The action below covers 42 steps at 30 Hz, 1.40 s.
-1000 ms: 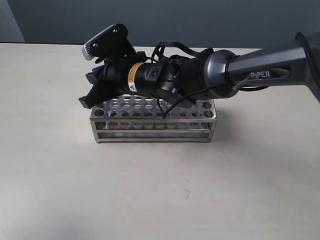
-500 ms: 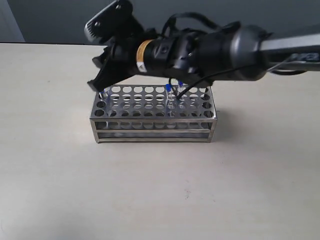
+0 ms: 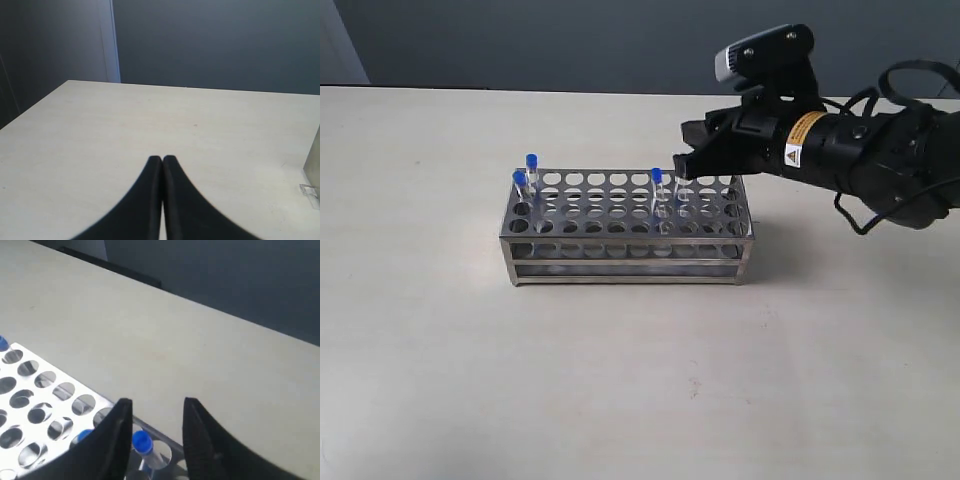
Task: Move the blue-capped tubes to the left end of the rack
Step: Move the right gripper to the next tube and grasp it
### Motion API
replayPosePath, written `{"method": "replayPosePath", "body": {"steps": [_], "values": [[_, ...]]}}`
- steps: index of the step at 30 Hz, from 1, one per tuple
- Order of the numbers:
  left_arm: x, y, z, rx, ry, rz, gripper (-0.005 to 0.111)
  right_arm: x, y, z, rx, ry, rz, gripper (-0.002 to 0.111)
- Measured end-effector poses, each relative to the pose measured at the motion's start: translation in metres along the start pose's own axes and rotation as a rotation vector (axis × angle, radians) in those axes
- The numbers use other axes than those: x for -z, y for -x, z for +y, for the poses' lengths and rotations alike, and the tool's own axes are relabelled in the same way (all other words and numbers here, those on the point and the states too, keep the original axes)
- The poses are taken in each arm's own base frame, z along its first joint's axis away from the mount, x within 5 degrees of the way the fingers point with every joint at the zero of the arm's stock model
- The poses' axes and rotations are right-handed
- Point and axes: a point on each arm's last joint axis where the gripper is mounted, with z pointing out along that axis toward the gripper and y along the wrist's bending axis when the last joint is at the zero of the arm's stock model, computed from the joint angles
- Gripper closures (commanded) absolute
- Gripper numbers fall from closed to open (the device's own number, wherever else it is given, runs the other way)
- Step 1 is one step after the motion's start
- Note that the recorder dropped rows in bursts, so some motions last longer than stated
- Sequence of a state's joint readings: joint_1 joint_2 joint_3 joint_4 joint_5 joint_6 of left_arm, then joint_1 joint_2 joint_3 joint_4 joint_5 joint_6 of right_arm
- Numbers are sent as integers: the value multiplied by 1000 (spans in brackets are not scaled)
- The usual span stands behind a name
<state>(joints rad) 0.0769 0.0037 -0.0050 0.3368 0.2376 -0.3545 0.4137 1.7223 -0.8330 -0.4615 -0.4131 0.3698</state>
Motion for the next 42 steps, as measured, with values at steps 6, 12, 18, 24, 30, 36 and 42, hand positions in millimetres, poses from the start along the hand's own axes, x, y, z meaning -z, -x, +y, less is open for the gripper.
{"method": "replayPosePath", "body": {"steps": [6, 12, 18, 24, 30, 36, 42], "values": [[0, 0, 0, 0, 0, 0, 106, -12, -15, 1, -13, 25, 9, 72], [0, 0, 0, 0, 0, 0, 106, -18, -20, 1, -13, 41, -4, 62], [0, 0, 0, 0, 0, 0, 106, -21, -23, 0, -13, 31, -18, 63], [0, 0, 0, 0, 0, 0, 106, -28, -32, -1, -12, 28, -7, 64], [0, 0, 0, 0, 0, 0, 106, -39, -41, -2, -24, 33, -1, 68], [0, 0, 0, 0, 0, 0, 106, -45, -38, -4, -29, 25, -6, 108], [0, 0, 0, 0, 0, 0, 106, -41, -32, -5, -28, 12, -1, 108]]}}
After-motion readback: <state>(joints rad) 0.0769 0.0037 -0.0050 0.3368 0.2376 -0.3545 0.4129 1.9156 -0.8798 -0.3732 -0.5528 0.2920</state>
